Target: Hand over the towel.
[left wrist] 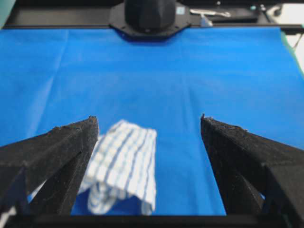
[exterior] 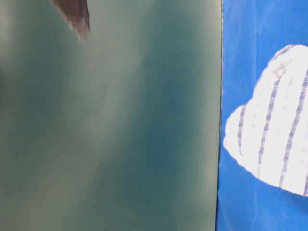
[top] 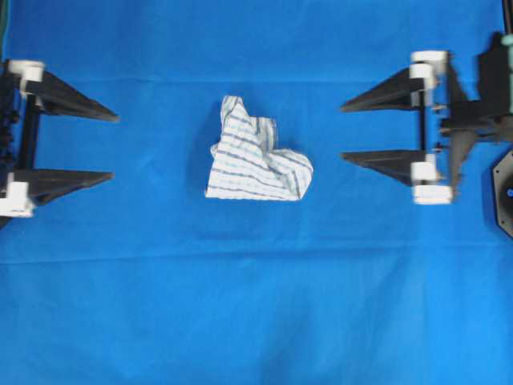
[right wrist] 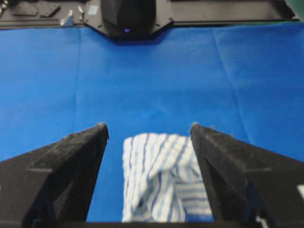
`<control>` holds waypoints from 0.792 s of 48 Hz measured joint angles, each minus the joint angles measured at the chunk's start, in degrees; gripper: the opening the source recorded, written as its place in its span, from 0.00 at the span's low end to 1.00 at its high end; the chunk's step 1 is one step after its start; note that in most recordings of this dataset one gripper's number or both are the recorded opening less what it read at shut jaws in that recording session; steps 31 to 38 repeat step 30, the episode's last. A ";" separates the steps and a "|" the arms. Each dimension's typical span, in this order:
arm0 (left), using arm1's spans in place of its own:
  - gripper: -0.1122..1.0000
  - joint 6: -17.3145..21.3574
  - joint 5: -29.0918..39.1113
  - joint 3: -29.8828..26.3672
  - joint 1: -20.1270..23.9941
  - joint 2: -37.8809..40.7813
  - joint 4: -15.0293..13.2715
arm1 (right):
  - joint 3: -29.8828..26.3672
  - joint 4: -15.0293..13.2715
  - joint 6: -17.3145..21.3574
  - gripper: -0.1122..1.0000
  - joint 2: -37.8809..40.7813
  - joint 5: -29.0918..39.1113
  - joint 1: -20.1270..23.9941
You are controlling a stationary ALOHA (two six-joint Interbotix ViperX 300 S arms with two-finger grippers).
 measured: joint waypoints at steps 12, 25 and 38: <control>0.93 0.62 4.48 7.29 -0.09 -13.62 0.00 | 10.55 0.00 -0.09 0.74 -16.44 1.85 0.00; 0.93 0.62 6.86 16.88 0.00 -26.28 0.00 | 23.73 0.00 -0.44 0.71 -31.03 1.67 0.00; 0.93 0.70 6.15 19.42 0.00 -27.69 0.00 | 26.89 0.00 -0.44 0.70 -32.70 0.00 0.00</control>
